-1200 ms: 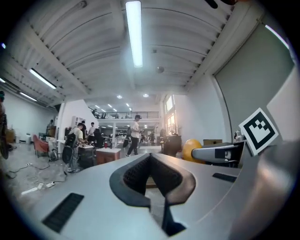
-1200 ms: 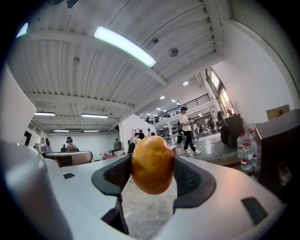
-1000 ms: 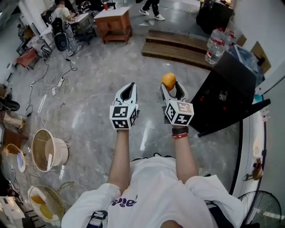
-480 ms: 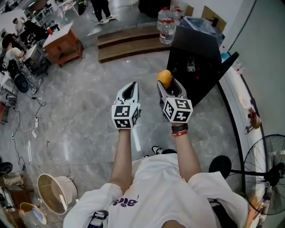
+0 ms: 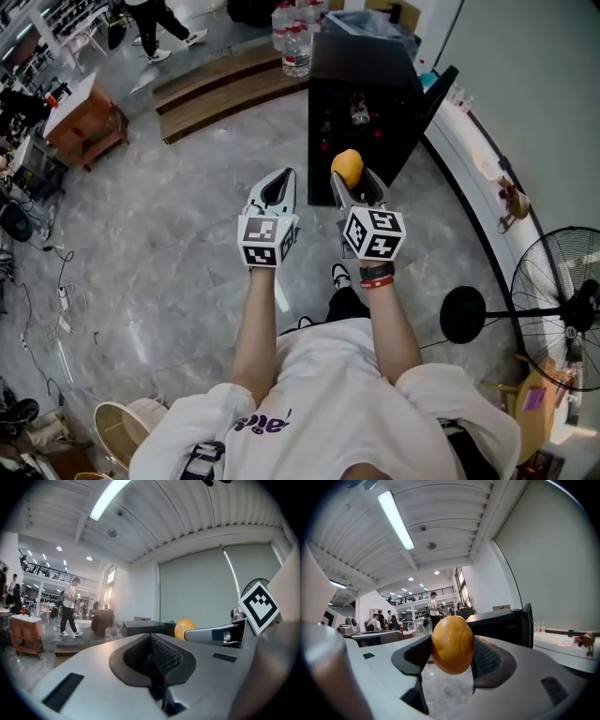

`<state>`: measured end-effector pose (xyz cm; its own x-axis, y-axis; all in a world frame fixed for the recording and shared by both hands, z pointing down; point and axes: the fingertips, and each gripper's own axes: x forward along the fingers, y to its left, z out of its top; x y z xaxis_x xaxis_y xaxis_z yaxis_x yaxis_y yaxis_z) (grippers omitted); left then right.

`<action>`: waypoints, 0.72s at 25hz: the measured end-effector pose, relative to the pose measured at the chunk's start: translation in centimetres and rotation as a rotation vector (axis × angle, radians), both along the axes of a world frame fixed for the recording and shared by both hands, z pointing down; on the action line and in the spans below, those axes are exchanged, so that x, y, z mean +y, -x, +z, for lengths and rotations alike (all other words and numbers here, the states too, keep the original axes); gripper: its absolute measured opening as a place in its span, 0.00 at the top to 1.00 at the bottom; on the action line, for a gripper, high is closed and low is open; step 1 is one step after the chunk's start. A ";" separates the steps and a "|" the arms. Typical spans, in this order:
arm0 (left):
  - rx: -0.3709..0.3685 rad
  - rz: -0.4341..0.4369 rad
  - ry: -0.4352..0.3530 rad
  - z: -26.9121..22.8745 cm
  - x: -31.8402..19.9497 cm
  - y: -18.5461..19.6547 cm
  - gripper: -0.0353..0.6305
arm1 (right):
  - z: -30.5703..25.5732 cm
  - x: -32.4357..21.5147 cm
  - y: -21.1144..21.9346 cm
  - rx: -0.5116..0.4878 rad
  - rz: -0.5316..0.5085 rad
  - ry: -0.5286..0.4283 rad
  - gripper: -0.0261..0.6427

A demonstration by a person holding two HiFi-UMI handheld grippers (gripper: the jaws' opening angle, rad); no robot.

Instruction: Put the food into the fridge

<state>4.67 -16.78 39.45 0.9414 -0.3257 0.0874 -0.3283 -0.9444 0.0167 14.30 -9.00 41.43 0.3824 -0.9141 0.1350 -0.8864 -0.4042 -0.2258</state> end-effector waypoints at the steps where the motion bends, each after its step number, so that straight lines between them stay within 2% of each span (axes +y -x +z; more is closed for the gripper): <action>1: -0.007 0.011 0.000 0.3 0.3 -0.7 0.92 | 0.4 0.2 -0.5 -0.007 0.010 0.001 0.52; 4: -0.008 0.032 -0.002 1.1 0.4 -3.2 0.92 | 1.5 -0.2 -2.5 -0.015 0.021 0.006 0.52; 18: -0.029 0.021 0.052 4.5 -2.7 -11.8 0.92 | 5.4 -3.9 -10.6 -0.069 0.015 0.058 0.52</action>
